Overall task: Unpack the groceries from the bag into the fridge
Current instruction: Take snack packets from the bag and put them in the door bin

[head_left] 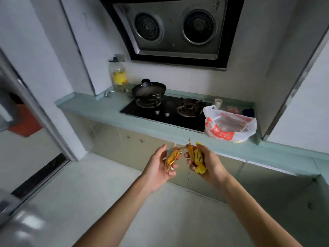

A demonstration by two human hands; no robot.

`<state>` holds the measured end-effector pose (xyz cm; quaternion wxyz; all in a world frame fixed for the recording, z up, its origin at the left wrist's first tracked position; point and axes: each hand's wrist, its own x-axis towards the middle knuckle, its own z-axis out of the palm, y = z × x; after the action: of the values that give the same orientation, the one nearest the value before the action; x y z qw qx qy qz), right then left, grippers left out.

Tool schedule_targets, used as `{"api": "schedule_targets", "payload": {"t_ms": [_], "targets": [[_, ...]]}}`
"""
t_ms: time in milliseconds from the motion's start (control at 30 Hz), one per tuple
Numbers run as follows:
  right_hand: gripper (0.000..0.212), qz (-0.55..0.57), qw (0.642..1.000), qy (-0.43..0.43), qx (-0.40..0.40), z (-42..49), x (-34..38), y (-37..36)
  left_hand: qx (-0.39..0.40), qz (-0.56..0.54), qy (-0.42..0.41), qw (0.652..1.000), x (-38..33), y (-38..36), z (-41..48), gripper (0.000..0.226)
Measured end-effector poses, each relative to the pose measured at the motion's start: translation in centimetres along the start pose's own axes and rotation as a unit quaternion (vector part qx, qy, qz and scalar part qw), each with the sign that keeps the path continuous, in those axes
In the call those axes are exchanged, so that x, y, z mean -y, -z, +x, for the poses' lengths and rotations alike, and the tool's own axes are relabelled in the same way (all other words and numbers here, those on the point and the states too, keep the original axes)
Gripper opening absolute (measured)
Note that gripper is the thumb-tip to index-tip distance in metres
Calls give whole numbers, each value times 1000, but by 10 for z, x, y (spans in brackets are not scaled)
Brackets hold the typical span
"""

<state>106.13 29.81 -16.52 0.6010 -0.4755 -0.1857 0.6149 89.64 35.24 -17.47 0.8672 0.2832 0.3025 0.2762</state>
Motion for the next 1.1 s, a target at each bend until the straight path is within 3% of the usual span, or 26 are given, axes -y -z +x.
{"api": "schedule_targets", "payload": {"t_ms": [200,567,700,967,1100], "targets": [[37,-42,993,-40,104,-15,-48,-97,-69,8,-87,994,-27,65,-100,14],[50,-83,950,-132,272,-27,-170,-316,-231,-66,-218,946,-99,216,-296,26],[40,-77,934,-135,323,-40,-213,-403,-240,-87,-253,933,-135,272,-366,28],[41,-154,885,-79,432,-52,-262,-525,-368,-13,-269,890,-196,360,-461,46],[40,-184,871,-49,453,-38,-266,-569,-393,-31,-295,870,-227,389,-481,25]]}}
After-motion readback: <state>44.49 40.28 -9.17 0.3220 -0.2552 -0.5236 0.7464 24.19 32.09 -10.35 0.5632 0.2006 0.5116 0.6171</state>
